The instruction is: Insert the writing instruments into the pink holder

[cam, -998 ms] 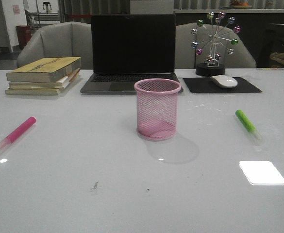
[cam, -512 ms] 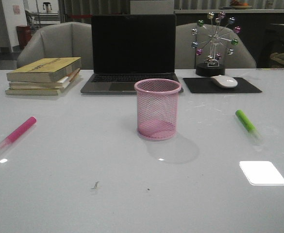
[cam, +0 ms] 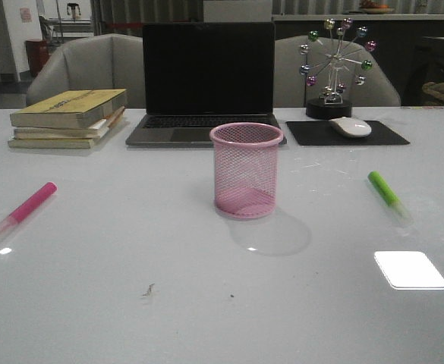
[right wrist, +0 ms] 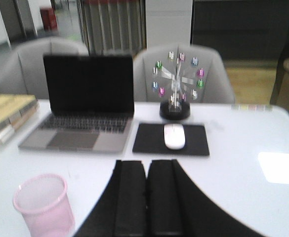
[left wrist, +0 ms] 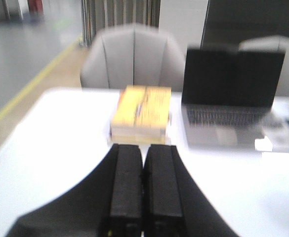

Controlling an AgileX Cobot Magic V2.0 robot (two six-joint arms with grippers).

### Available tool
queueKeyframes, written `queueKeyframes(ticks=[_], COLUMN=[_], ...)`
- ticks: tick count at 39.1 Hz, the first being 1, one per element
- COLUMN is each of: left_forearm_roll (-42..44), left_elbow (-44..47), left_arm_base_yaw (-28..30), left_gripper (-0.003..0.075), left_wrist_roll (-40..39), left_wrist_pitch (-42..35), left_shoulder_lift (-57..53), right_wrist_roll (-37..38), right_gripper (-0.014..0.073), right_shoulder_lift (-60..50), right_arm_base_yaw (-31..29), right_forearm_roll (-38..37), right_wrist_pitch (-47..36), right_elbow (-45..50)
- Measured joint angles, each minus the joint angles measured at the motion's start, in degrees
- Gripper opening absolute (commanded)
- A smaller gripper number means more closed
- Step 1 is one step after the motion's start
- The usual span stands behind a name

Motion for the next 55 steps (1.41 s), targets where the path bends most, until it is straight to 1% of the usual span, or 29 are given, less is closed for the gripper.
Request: queueKeyframes(ticks=[4, 10, 15, 19, 22, 25, 26, 30, 31, 33, 35, 39, 55], left_forearm_roll=[-0.2, -0.2, -0.5, -1.1, -1.4, -1.5, -1.5, -1.6, -1.6, -1.6, -1.6, -1.6, -1.6], left_elbow=[0.0, 0.0, 0.0, 0.0, 0.0, 0.0, 0.0, 0.0, 0.0, 0.0, 0.0, 0.0, 0.0], left_arm_base_yaw=[0.0, 0.0, 0.0, 0.0, 0.0, 0.0, 0.0, 0.0, 0.0, 0.0, 0.0, 0.0, 0.0], left_gripper=[0.0092, 0.0092, 0.0092, 0.0092, 0.0094, 0.0111, 0.012, 0.019, 0.0208, 0.0254, 0.0305, 0.0365, 0.0372], left_wrist_roll=[0.0, 0.0, 0.0, 0.0, 0.0, 0.0, 0.0, 0.0, 0.0, 0.0, 0.0, 0.0, 0.0], left_wrist_pitch=[2.5, 3.2, 3.5, 3.6, 3.6, 3.6, 3.6, 3.6, 3.6, 3.6, 3.6, 3.6, 3.6], left_shoulder_lift=[4.5, 8.1, 9.8, 10.8, 11.3, 12.0, 12.1, 12.6, 12.7, 12.7, 12.7, 12.7, 12.7], right_wrist_roll=[0.0, 0.0, 0.0, 0.0, 0.0, 0.0, 0.0, 0.0, 0.0, 0.0, 0.0, 0.0, 0.0], right_gripper=[0.002, 0.002, 0.002, 0.0032, 0.0074, 0.0167, 0.0211, 0.0353, 0.0379, 0.0402, 0.0402, 0.0398, 0.0398], right_shoulder_lift=[4.3, 8.3, 10.0, 11.0, 11.2, 11.2, 11.2, 11.2, 11.2, 11.2, 11.2, 11.2, 11.9], right_arm_base_yaw=[0.0, 0.0, 0.0, 0.0, 0.0, 0.0, 0.0, 0.0, 0.0, 0.0, 0.0, 0.0, 0.0], right_forearm_roll=[0.0, 0.0, 0.0, 0.0, -0.1, -0.7, -0.8, -2.2, -2.5, -2.8, -3.0, -3.0, -3.0], right_wrist_pitch=[3.4, 10.2, 12.4, 12.5, 12.5, 12.5, 12.5, 12.5, 12.5, 12.5, 12.5, 12.5, 14.0], right_elbow=[0.0, 0.0, 0.0, 0.0, 0.0, 0.0, 0.0, 0.0, 0.0, 0.0, 0.0, 0.0, 0.0])
